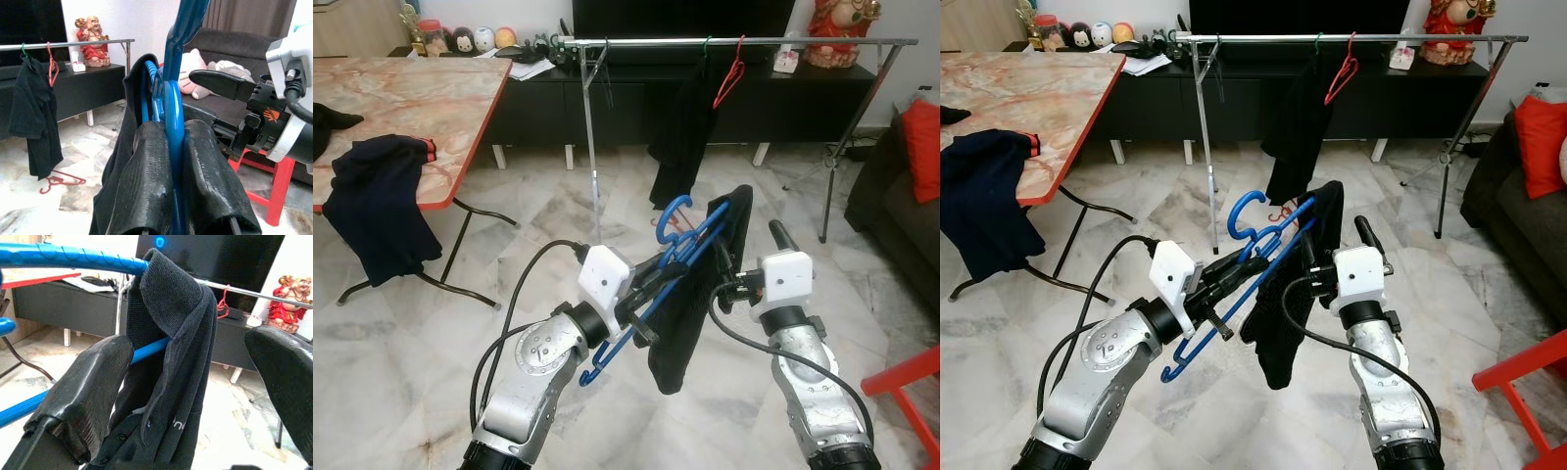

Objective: Hang hanger

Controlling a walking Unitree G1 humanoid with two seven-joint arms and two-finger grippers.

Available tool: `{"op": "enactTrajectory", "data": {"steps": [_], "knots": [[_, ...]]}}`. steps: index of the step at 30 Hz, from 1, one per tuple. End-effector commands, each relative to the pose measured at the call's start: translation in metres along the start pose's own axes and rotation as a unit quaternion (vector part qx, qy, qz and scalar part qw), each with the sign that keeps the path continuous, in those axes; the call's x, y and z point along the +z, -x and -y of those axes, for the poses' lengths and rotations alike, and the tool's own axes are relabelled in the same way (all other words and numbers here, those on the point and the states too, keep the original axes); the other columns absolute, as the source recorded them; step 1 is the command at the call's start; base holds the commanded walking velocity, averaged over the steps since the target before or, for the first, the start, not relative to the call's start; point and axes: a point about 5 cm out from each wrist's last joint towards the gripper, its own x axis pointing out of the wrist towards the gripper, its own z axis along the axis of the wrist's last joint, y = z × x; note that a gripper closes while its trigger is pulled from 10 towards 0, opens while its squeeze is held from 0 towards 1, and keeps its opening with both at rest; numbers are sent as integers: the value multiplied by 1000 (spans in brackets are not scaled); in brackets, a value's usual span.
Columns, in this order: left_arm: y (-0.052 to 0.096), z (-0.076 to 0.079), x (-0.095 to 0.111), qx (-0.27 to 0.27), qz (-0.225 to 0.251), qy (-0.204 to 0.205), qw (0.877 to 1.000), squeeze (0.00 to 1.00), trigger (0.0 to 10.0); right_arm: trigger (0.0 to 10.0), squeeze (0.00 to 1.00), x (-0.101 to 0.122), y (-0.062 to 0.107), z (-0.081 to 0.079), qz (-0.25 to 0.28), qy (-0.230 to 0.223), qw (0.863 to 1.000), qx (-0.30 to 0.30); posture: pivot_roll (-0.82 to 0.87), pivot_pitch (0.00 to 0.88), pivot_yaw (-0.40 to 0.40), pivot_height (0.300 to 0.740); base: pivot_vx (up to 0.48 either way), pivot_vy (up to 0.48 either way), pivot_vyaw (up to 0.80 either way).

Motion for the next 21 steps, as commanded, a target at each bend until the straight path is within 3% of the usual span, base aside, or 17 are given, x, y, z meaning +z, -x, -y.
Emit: {"op": "enactTrajectory", "data": {"steps": [1,21], "knots": [[-7,6,21,-17,48,-13,999,0,10000,10000,0,2,-4,2,6,4,1000,-6,-117,0,-35,740,0,0,0],[-7,6,21,-17,48,-13,999,0,10000,10000,0,2,-5,1,7,6,1000,-4,-117,0,-35,740,0,0,0]]}}
